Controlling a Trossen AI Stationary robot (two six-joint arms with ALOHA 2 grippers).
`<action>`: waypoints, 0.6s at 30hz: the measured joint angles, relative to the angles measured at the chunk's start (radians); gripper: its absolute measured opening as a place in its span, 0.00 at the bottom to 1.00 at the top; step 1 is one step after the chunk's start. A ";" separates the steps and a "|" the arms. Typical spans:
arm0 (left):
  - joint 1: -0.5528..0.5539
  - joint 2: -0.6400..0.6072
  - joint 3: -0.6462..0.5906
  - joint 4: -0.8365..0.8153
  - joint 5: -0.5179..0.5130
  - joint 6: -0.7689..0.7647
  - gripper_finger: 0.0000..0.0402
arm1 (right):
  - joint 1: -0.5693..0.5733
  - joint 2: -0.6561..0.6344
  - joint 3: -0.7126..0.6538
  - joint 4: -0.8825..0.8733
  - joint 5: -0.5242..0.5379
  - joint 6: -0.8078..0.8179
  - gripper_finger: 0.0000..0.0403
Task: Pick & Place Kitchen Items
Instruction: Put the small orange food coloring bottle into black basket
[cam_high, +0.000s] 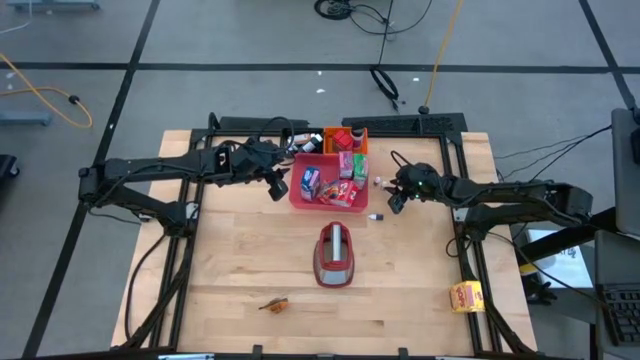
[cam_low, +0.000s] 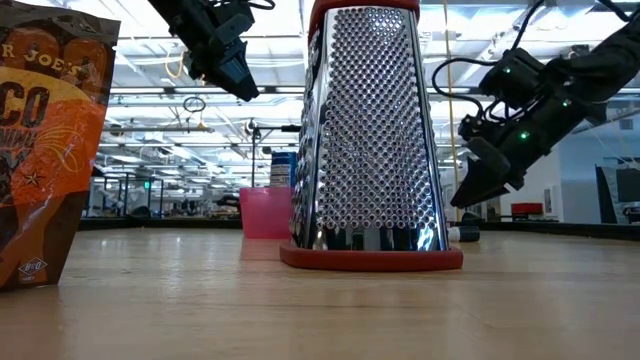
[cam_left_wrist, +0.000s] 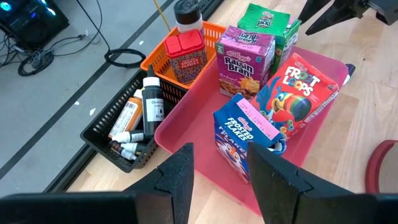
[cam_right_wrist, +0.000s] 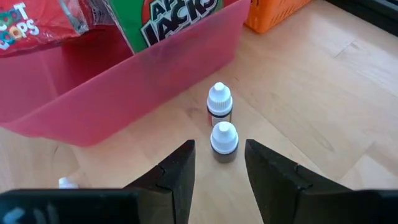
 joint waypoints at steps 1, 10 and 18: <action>0.000 0.000 0.000 0.000 0.000 0.000 0.37 | 0.000 0.000 -0.003 0.009 0.000 0.004 0.33; 0.000 0.000 0.000 0.000 0.000 -0.002 0.37 | 0.000 0.048 -0.004 0.020 0.000 0.014 0.33; 0.000 0.000 0.000 0.000 0.000 -0.004 0.37 | 0.000 0.129 -0.005 0.137 0.002 0.013 0.33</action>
